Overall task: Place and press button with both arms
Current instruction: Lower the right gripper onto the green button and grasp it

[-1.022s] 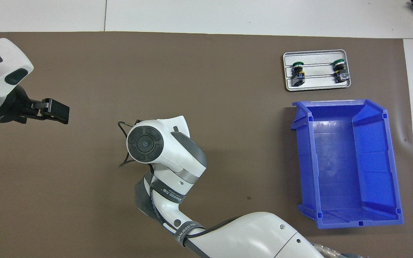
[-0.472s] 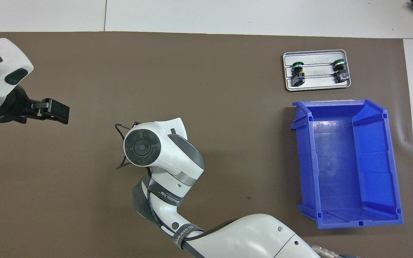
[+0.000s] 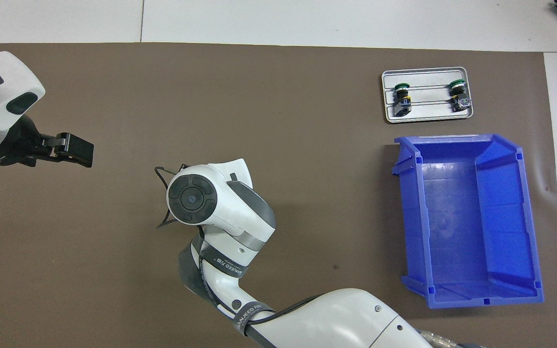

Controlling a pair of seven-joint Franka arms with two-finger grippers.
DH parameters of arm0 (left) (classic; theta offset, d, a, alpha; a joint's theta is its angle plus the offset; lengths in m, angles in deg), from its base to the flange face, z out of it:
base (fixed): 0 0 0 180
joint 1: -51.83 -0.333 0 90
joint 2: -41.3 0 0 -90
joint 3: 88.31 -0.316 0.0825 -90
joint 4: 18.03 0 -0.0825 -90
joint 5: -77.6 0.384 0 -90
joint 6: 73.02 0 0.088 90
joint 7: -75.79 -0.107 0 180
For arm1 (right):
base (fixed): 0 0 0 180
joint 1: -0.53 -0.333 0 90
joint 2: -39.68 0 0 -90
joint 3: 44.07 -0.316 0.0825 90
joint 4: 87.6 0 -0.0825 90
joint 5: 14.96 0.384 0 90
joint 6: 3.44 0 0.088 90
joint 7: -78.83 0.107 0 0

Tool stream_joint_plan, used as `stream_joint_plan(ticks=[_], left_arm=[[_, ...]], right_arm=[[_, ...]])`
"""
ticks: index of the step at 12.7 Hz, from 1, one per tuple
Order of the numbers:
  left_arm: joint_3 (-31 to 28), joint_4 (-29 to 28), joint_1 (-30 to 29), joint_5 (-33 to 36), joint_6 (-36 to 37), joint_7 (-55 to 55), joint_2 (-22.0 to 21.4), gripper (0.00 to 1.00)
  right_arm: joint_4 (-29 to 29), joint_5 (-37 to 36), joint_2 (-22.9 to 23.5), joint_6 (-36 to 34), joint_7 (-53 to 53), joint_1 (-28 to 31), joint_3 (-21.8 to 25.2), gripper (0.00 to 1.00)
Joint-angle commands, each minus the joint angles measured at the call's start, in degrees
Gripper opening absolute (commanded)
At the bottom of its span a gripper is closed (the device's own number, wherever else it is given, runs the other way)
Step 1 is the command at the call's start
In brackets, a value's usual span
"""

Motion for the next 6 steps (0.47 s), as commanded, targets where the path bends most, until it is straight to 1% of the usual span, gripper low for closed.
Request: stream_joint_plan(ticks=[1, 3, 5, 6], left_arm=[[0.2, -2.1, -0.8, -0.7, -0.1, -1.1, -1.9, 1.00], [0.2, -2.1, -0.8, -0.7, -0.1, -1.0, -1.9, 1.00], [0.2, -2.1, -0.8, -0.7, -0.1, -1.1, -1.9, 1.00], [0.2, -2.1, -0.8, -0.7, -0.1, -1.1, -1.9, 1.00]], right_arm=[[0.0, -1.2, 0.0, 0.3, 1.5, 0.7, -0.3, 0.00], [-0.1, -1.0, -1.0, 0.0, 1.3, 1.4, -0.3, 0.00], [0.4, -0.4, -3.9, -2.2, 0.9, 3.4, -0.3, 0.00], [1.7, -0.3, -6.3, -2.9, 0.7, 4.5, -0.3, 0.00]])
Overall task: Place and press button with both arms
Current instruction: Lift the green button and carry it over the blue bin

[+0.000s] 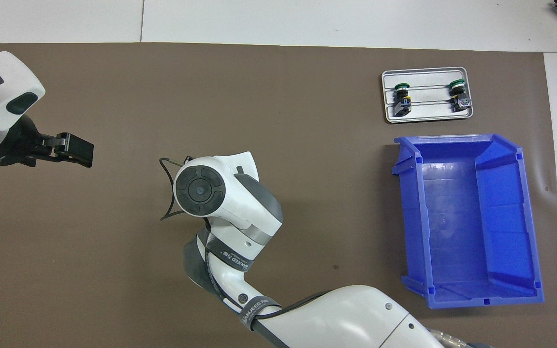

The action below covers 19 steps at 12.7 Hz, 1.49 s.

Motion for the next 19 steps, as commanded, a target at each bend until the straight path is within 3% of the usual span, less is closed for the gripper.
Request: stream_joint_plan(ticks=[1, 7, 10, 14, 19], left_arm=[[0.2, -2.1, -0.8, -0.7, -0.1, -1.1, -1.9, 1.00], [0.2, -2.1, -0.8, -0.7, -0.1, -1.1, -1.9, 1.00], [0.2, -2.1, -0.9, -0.7, -0.1, -1.1, -1.9, 1.00], [0.2, -2.1, -0.8, -0.7, -0.1, -1.1, -1.9, 1.00], [0.2, -2.1, -0.8, -0.7, -0.1, -1.1, -1.9, 1.00]], right_arm=[[5.1, -0.2, -8.0, -2.2, -1.0, 3.8, -0.6, 0.00], [26.1, 4.7, -29.8, -3.9, -20.5, 15.0, -0.6, 0.00], [30.7, 11.7, -37.8, -9.9, -38.0, 23.3, -0.5, 0.00], [30.7, 11.8, -41.0, -17.4, -59.7, 32.3, -0.4, 0.00], [32.0, 12.2, -40.8, -17.4, -82.9, 39.9, -0.4, 0.00]])
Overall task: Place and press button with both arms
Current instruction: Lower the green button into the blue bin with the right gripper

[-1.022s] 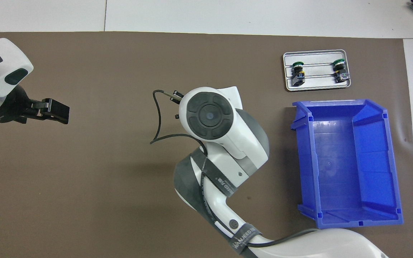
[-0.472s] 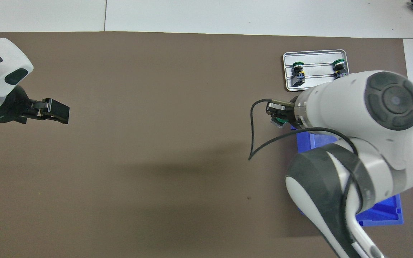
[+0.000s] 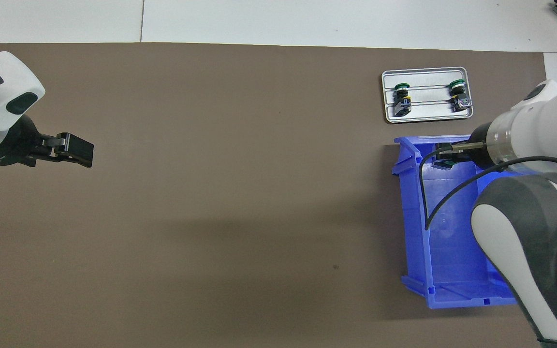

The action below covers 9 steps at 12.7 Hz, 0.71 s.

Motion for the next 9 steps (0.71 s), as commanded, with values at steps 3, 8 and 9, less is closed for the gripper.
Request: stream_joint_plan(ticks=[3, 8, 9], left_arm=[[0.2, -2.1, -0.8, -0.7, -0.1, -1.0, -1.9, 1.00], [0.2, -2.1, -0.8, -0.7, -0.1, -1.1, -1.9, 1.00], [0.2, -2.1, -0.8, -0.7, -0.1, -1.1, -1.9, 1.00]], right_arm=[[4.9, 9.0, 0.0, 2.4, -18.2, 8.2, -0.8, 0.00], [10.7, 9.3, 4.9, 12.6, -27.0, 11.4, -0.8, 0.00], [11.1, 9.4, 6.4, 13.6, -28.4, 11.5, -0.8, 0.00]])
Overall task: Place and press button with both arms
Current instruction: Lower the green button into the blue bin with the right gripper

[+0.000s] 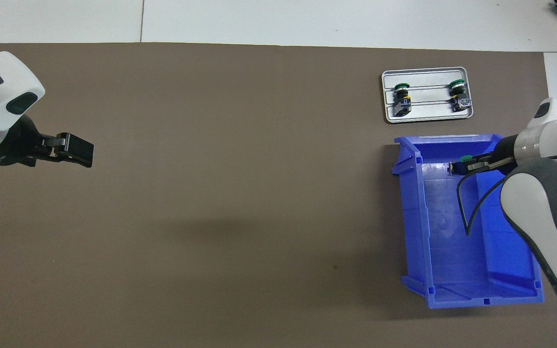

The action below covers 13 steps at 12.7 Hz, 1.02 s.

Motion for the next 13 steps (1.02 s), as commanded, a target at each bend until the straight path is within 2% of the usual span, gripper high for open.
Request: stream_joint_plan(ticks=[1, 4, 7, 8, 9, 10, 11, 13], left_arm=[[0.2, -2.1, -0.8, -0.7, -0.1, -1.1, -1.9, 1.00], [0.2, -2.1, -0.8, -0.7, -0.1, -1.1, -1.9, 1.00], [0.2, -2.1, -0.8, -0.7, -0.1, -1.0, -1.9, 1.00], [0.2, -2.1, -0.8, -0.7, -0.1, -1.1, -1.9, 1.00], [0.2, -2.1, -0.8, -0.7, -0.1, -1.1, -1.9, 1.00], [0.2, -2.1, -0.8, -0.7, -0.1, -1.0, -1.9, 1.00], [0.2, -2.1, -0.8, -0.7, -0.1, -1.0, -1.9, 1.00], [0.2, -2.1, -0.8, -0.7, -0.1, -1.1, -1.9, 1.00]], right_arm=[[1.5, 1.9, 3.0, 3.6, -5.1, 1.8, -0.8, 0.00], [2.4, 6.5, 6.8, 7.9, -12.5, 2.9, -0.8, 0.00], [4.0, 6.7, 8.6, 11.9, -13.0, 2.9, -0.8, 0.00], [4.3, 6.7, 8.7, 12.4, -12.5, 2.5, -0.8, 0.04], [4.1, 6.7, 8.7, 12.4, -11.8, 2.3, -0.8, 0.53], [3.8, 6.7, 8.7, 12.3, -10.3, 2.2, -0.8, 0.73], [3.7, 6.6, 8.2, 12.2, -7.9, 2.0, -0.8, 0.88], [3.2, 6.6, 5.8, 11.0, -1.9, 1.6, -0.8, 0.95]])
